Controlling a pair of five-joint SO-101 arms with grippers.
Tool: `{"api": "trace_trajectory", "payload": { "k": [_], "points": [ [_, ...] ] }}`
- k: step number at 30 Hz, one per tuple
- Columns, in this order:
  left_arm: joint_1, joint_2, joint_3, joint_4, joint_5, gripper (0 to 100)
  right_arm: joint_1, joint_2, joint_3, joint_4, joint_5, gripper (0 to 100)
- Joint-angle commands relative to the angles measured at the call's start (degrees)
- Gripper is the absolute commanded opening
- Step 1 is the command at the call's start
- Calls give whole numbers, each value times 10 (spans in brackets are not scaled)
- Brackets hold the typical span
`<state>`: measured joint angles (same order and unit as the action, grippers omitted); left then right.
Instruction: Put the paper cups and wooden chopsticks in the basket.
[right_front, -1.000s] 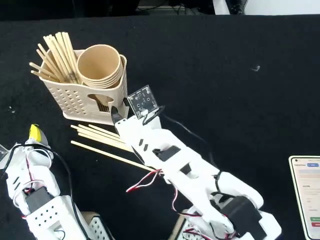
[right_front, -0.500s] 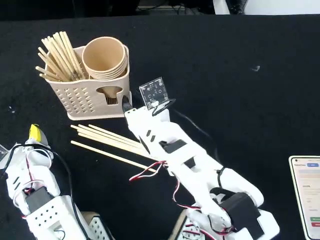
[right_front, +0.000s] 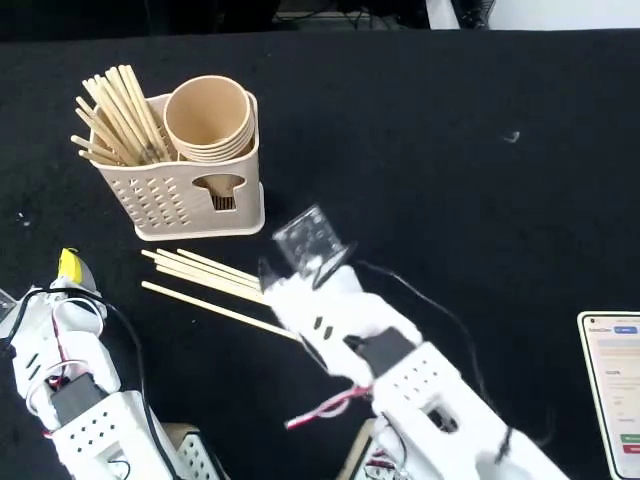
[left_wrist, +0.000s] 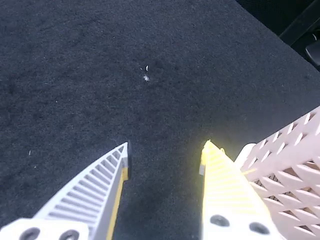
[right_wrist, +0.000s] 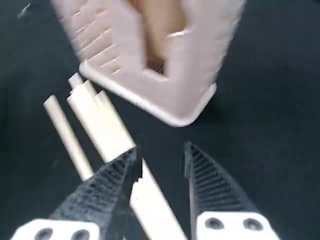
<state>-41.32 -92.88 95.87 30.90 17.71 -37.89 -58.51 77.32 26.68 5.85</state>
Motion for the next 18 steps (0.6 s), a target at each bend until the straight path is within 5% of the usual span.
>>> {"api": "trace_trajectory", "payload": {
  "k": [1,6,13,18],
  "points": [
    [7,-7,-19,-2,-6,234,-51,-54,-65,192,63,198],
    [7,-7,-19,-2,-7,234,-108,22,-64,188,73,301],
    [7,-7,-19,-1,-7,234,-107,213,-70,65,77,304],
    [7,-7,-19,-1,-7,234,-82,335,-141,72,111,305]
  ]
}}
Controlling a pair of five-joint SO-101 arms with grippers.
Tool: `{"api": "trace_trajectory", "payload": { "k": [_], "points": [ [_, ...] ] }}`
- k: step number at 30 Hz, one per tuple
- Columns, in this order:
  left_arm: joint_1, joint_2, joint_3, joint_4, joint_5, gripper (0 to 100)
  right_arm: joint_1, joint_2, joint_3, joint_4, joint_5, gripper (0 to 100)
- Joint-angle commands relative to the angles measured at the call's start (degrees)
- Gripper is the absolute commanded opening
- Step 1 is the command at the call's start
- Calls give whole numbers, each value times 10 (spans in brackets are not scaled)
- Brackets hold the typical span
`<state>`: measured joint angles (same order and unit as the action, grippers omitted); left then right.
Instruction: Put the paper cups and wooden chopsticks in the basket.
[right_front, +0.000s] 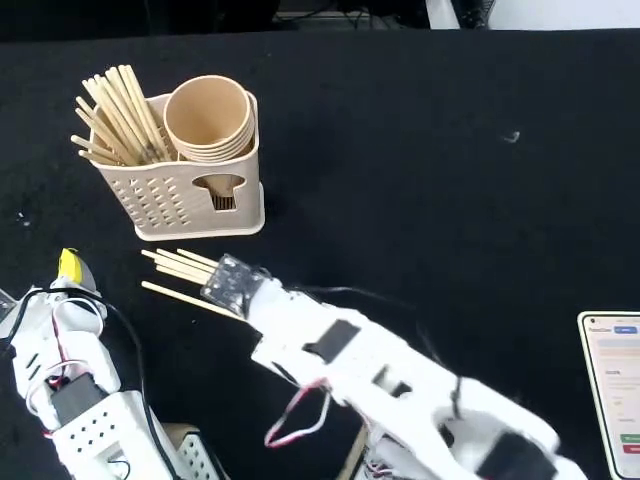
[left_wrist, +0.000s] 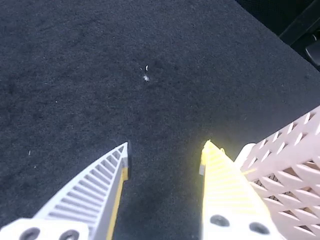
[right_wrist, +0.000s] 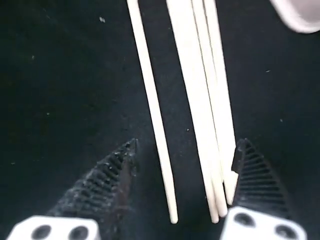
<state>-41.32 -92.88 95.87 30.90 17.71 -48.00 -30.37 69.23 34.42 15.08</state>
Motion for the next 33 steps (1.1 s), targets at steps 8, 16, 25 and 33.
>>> {"api": "trace_trajectory", "payload": {
  "k": [8,16,25,33],
  "points": [
    [7,-7,-19,-1,-7,234,59,198,-167,18,22,306],
    [7,-7,-19,-1,-7,234,58,294,-251,120,22,296],
    [7,-7,-19,-1,-7,234,-20,300,-250,164,23,15],
    [7,-7,-19,-1,-7,234,-18,299,-247,238,26,10]
  ]
}}
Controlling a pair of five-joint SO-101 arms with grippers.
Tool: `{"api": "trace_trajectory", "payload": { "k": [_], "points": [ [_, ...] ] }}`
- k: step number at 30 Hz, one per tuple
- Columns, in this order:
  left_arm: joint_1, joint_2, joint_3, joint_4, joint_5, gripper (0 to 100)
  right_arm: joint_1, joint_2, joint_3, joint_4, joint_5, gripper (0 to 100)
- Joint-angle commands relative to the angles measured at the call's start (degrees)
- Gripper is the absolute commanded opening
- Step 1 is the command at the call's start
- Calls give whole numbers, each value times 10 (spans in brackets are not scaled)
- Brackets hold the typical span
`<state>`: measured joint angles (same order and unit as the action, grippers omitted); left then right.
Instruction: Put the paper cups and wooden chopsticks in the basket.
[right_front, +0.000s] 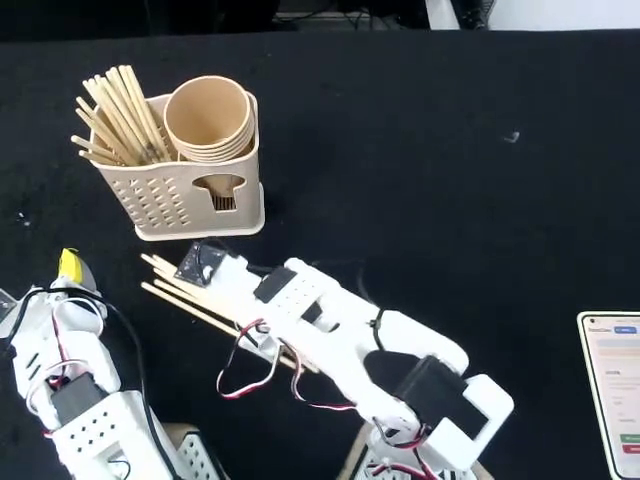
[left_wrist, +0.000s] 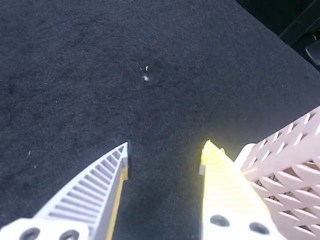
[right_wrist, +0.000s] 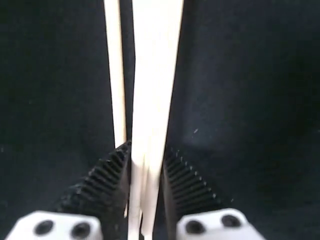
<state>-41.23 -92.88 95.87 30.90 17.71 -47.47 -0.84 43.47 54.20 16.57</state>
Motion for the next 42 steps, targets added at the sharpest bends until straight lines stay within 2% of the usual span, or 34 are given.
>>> {"api": "trace_trajectory", "payload": {
  "k": [1,6,13,17,24,29,32,38,42],
  "points": [
    [6,-7,-19,-1,-7,234,-18,4,18,49,24,10],
    [6,-7,-19,-1,-7,234,42,-52,97,40,105,10],
    [6,-7,-19,-2,-7,234,200,-261,236,41,235,11],
    [6,-7,-19,-2,-7,234,246,-349,278,44,266,13],
    [6,-7,-19,-2,-7,234,248,-373,287,45,263,175],
    [6,-7,-19,-2,-7,234,247,-374,274,34,263,163],
    [6,-7,-19,-2,-7,234,239,-372,239,34,228,165],
    [6,-7,-19,-2,-7,234,137,-372,217,26,165,163],
    [6,-7,-19,-2,-7,234,91,-370,235,-47,129,163]
  ]
}}
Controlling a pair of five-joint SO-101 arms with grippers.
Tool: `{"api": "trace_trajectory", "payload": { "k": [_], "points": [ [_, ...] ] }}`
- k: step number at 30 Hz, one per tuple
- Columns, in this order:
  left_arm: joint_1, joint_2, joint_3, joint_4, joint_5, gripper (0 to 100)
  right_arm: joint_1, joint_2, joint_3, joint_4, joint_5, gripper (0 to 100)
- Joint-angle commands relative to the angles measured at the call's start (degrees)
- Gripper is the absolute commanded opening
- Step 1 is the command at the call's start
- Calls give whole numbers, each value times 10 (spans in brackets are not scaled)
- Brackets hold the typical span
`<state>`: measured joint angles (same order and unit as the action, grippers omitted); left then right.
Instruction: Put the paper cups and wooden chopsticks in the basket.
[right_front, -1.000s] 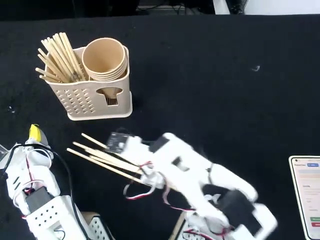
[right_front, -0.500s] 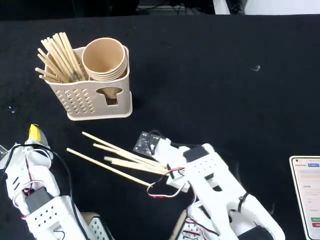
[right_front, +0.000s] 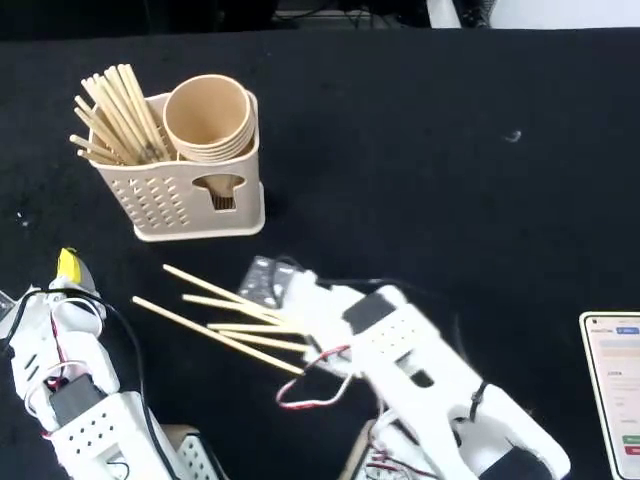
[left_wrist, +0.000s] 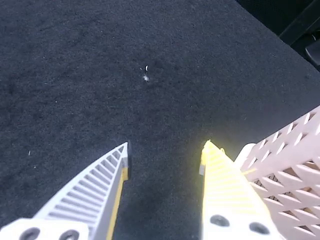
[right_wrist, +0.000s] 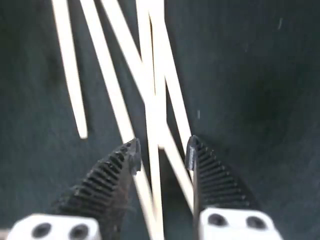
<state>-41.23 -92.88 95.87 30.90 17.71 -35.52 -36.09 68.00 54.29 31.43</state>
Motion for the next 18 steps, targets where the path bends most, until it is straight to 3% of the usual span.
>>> {"api": "trace_trajectory", "payload": {
  "k": [1,13,18],
  "points": [
    [6,-7,-19,-1,-7,234,-29,-13,-4,-69,-17,162],
    [6,-7,-19,-1,-7,234,4,187,-78,-120,-4,156],
    [6,-7,-19,-1,-7,234,6,202,-100,-103,-9,9]
  ]
}}
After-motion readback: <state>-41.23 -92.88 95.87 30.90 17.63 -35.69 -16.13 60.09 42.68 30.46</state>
